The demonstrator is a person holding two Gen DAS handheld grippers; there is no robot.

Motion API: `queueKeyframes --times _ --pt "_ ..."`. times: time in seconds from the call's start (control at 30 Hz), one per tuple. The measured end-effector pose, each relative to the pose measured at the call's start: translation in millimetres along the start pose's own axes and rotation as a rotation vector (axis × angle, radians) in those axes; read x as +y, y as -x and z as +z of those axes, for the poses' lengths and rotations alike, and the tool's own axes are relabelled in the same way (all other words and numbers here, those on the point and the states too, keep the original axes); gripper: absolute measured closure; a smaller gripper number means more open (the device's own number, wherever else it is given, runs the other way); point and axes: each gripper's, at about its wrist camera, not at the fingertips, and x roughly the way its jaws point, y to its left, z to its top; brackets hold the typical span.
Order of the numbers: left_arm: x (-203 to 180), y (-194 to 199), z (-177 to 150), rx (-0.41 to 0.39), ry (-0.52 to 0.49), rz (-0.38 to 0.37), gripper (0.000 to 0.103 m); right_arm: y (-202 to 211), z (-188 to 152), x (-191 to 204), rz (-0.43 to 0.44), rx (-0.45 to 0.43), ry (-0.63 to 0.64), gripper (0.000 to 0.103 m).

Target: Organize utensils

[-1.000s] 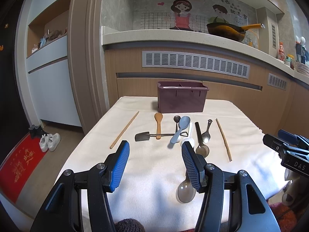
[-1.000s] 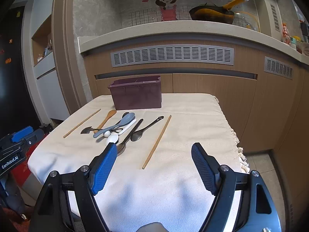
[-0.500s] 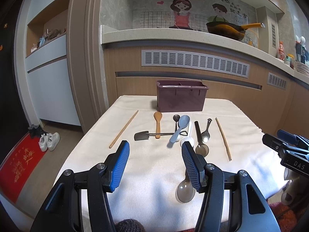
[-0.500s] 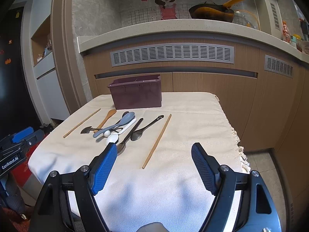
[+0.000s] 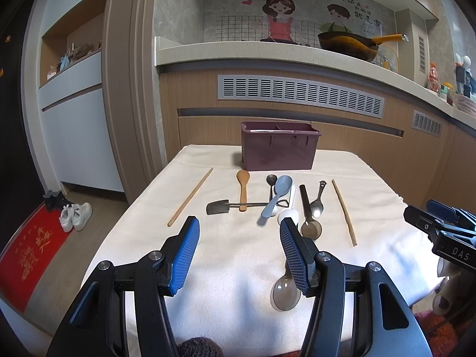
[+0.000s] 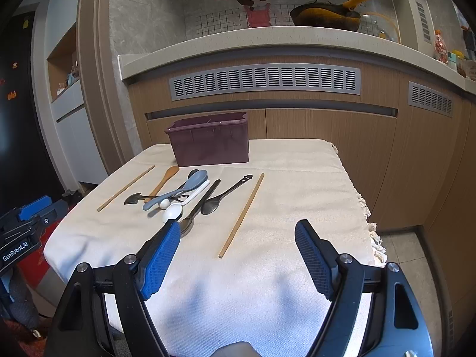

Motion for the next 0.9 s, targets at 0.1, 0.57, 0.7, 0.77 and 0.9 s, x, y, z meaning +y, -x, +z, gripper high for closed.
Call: queueKeyframes --times 0.1,0.57,0.7,0.77,0.9 --pt "-0.8 1.2 -0.5 -0.005 -0.002 0.002 0.046 0.5 -0.1 0.1 0.0 -0.003 0.001 0.026" --pt "1.1 3.9 -2.9 0.0 -0.002 -0.001 0.046 0.4 -0.4 -0.3 0.002 0.001 -0.001 0.026" --pt "1.1 2.0 -1.4 -0.001 -0.001 0.0 0.046 0.2 -0.4 -0.5 0.002 0.001 0.0 0.026" --pt "1.0 1.3 -0.9 0.0 -0.001 -0.001 0.046 0.0 -0.4 -0.6 0.003 0.002 -0.001 0.026" --pt "1.1 1.5 -0.9 0.003 -0.003 -0.003 0.046 0.0 0.0 -1.0 0.004 0.005 -0.003 0.026"
